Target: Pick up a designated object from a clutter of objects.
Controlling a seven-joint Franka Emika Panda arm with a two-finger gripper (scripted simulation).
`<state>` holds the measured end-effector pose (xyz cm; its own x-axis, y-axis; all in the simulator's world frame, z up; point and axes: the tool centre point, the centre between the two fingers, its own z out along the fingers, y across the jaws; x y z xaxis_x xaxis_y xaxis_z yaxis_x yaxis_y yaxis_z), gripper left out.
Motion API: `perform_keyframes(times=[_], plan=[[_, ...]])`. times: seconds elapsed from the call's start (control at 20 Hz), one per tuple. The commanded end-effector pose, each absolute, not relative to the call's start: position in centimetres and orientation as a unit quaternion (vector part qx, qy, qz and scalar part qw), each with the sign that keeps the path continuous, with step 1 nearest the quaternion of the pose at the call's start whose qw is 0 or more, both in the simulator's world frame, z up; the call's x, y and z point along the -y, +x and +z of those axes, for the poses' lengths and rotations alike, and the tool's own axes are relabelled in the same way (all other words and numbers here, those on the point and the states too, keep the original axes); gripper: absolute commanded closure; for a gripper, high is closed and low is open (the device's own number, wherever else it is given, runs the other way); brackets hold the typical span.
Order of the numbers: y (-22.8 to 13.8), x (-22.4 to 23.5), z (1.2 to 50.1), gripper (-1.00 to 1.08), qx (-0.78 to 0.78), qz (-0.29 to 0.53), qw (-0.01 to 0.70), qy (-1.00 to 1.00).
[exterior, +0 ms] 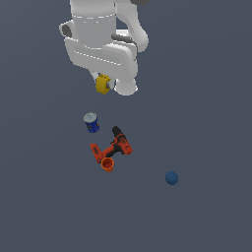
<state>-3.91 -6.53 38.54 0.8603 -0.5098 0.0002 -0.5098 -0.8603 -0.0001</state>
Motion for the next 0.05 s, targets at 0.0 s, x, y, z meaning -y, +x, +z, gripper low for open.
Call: perform_keyframes(times=[0.0], plan=[[-3.85,6.61,38.67,1.08,-0.264,0.0,0.0,-0.965]])
